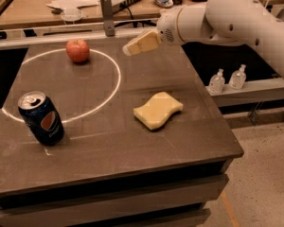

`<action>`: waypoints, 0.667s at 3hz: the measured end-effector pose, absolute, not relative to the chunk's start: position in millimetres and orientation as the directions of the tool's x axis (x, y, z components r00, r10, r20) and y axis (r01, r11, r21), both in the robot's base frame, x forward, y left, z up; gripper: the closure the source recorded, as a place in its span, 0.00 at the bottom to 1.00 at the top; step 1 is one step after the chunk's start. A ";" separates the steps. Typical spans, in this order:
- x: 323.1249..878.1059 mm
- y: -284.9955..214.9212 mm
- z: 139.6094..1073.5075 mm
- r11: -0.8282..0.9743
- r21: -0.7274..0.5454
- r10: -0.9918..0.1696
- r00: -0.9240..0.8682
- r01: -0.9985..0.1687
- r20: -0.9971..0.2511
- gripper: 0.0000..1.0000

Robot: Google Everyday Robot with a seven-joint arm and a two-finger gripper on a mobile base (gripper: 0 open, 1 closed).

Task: Move apple near pepsi can

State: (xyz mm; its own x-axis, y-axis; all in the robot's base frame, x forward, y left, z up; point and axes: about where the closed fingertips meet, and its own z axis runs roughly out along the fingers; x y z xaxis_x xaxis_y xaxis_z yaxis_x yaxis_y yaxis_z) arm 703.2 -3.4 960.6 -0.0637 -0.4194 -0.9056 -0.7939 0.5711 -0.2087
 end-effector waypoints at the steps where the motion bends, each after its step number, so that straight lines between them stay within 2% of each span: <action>1: 727.3 55.3 950.9 0.525 -0.201 -0.397 -0.030 -0.827 -0.917 0.00; 2: 731.4 63.7 948.4 0.520 -0.193 -0.389 -0.029 -0.832 -0.921 0.00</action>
Offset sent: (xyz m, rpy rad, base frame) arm 0.0205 0.0459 -0.0078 0.0224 -0.0085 0.0485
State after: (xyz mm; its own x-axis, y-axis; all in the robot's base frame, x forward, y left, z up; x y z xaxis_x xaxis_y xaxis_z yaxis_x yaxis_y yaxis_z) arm 731.4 63.7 948.4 -0.0291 -0.3887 -0.9209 -0.8317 0.5204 -0.1933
